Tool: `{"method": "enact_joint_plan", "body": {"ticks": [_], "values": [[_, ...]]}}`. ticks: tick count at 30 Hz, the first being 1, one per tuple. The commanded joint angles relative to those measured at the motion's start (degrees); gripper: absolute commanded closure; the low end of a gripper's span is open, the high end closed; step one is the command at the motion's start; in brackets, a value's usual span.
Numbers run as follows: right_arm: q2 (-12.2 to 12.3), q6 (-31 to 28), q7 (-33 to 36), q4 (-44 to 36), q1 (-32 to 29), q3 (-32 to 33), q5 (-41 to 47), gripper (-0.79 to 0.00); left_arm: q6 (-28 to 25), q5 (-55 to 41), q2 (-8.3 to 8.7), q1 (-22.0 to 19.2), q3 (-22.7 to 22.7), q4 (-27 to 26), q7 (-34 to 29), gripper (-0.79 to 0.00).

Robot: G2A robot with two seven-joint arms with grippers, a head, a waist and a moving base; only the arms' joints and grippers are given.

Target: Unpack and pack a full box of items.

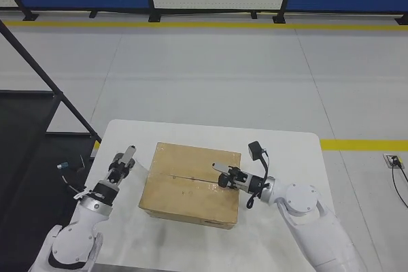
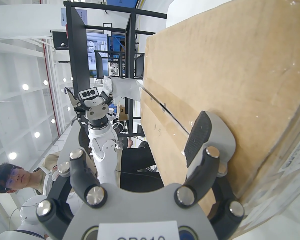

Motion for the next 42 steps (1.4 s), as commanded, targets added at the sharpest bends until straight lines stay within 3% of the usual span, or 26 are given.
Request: {"method": "enact_joint_plan", "body": {"ticks": [1,42], "values": [[0.02,-0.11,0.07,0.23,0.03,-0.07,0.09,-0.785,0.02,1.54,-0.09,-0.36,1.01,-0.2,-0.32,-0.785],[0.74,-2.04,0.54,1.31,-0.96,0.06,1.91,-0.785,-0.28,21.02,-1.86,-8.19,15.69,2.21,-9.35,-0.785]]}}
